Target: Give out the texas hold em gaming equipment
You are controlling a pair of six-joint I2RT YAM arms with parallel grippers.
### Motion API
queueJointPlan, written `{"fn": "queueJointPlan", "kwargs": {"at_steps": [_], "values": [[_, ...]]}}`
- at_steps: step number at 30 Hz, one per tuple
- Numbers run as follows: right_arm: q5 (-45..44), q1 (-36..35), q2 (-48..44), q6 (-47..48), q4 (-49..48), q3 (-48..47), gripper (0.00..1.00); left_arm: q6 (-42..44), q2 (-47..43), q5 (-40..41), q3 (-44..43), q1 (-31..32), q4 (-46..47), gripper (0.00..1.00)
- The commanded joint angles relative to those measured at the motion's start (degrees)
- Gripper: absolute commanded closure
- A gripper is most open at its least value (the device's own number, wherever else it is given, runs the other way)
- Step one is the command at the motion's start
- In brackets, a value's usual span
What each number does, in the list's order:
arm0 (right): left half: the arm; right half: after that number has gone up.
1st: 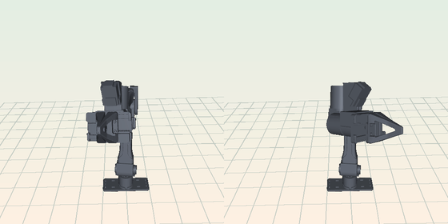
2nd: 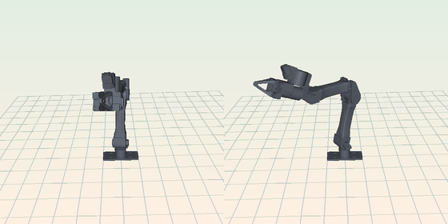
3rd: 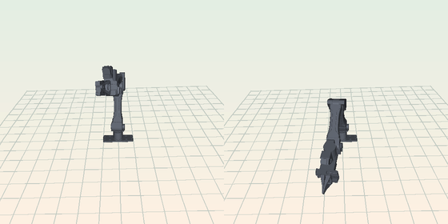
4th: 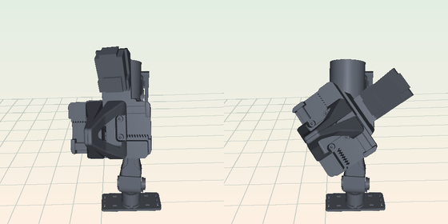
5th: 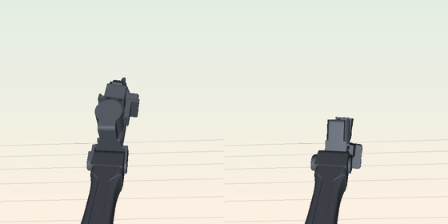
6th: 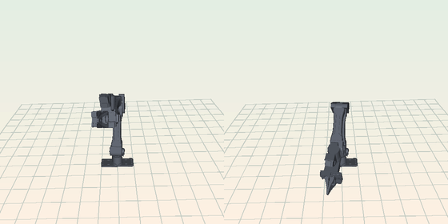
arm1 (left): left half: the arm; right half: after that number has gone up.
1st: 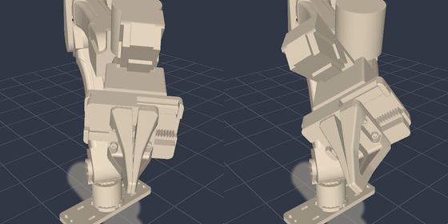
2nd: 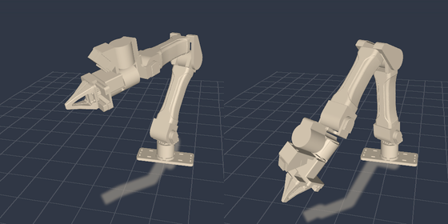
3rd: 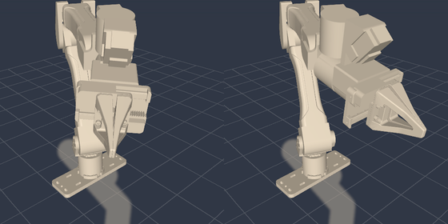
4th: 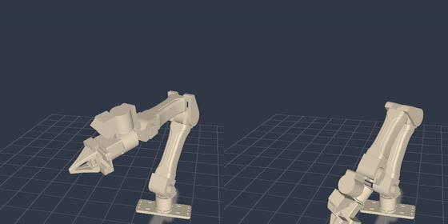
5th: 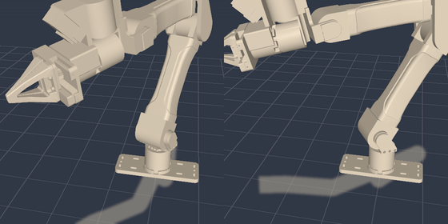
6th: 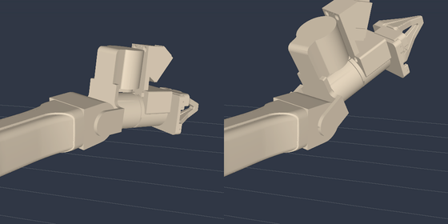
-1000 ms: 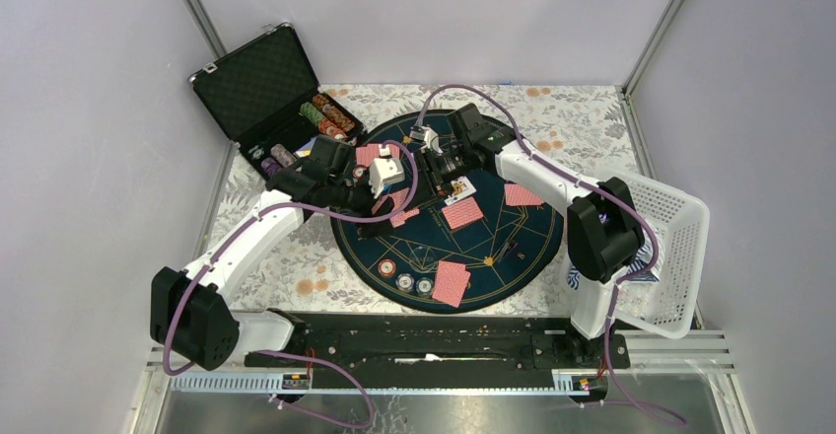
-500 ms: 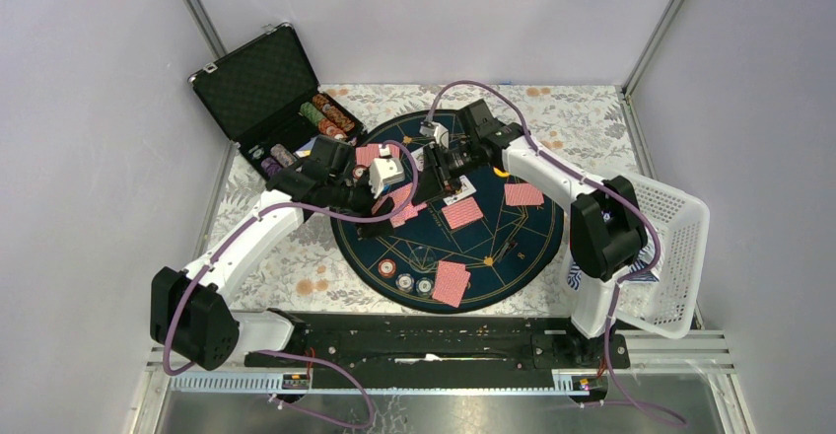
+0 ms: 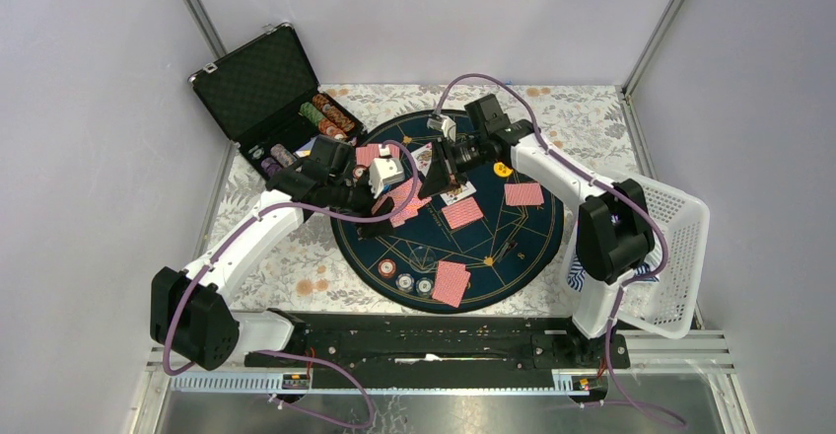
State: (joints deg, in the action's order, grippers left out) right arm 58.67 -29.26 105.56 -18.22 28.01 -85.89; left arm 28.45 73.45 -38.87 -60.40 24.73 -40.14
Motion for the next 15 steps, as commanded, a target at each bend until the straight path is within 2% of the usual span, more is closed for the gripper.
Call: {"fn": "queueJointPlan", "kwargs": {"at_steps": [1,4,15], "values": [[1.7,0.7,-3.7,-0.6,-0.9,0.2,0.92,0.2,-0.9,-2.2,-2.7,0.0,3.1,1.00],[2.6,0.2,-3.3,-1.8,-2.3,0.3,1.00,0.2,-0.7,-2.3,-2.9,0.0,3.1,1.00],[3.6,-2.5,-0.4,-3.1,-3.4,0.5,1.00,0.3,-0.4,-2.6,-3.2,0.0,3.1,1.00]]}}
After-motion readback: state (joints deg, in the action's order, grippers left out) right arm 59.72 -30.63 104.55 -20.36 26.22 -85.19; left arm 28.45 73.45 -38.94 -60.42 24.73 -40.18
